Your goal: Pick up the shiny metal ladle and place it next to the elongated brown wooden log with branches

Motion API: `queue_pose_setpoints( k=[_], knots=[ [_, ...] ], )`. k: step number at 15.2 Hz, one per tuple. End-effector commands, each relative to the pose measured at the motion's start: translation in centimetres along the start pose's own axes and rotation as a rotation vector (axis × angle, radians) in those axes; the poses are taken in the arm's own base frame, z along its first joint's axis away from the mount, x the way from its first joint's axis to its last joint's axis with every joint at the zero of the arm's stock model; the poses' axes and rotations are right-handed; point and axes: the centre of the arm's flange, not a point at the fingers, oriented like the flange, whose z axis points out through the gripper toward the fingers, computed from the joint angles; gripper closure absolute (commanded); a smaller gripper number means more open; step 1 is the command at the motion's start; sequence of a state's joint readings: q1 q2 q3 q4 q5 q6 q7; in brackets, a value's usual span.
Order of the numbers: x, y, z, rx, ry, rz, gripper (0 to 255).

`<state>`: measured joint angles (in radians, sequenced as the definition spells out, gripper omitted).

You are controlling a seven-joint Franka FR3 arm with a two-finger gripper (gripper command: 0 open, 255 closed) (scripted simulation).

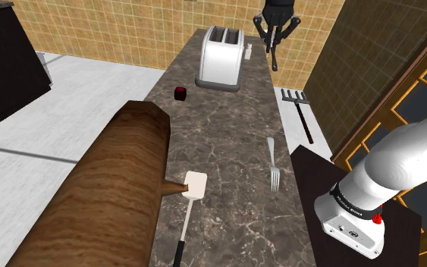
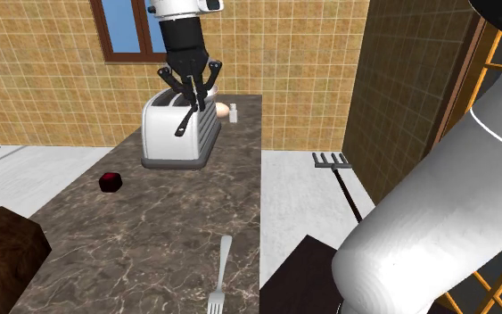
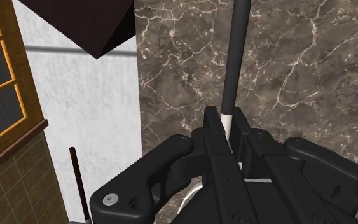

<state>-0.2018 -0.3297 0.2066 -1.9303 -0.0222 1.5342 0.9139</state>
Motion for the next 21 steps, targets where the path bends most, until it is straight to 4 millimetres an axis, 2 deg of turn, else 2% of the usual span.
queue_pose_setpoints(
  k=[1,21],
  knots=[
    [-2.8,0.4,0.0,0.0,0.0,0.001,255],
    [-28.9,4.0,-0.4,0.0,0.0,0.001,255]
  ],
)
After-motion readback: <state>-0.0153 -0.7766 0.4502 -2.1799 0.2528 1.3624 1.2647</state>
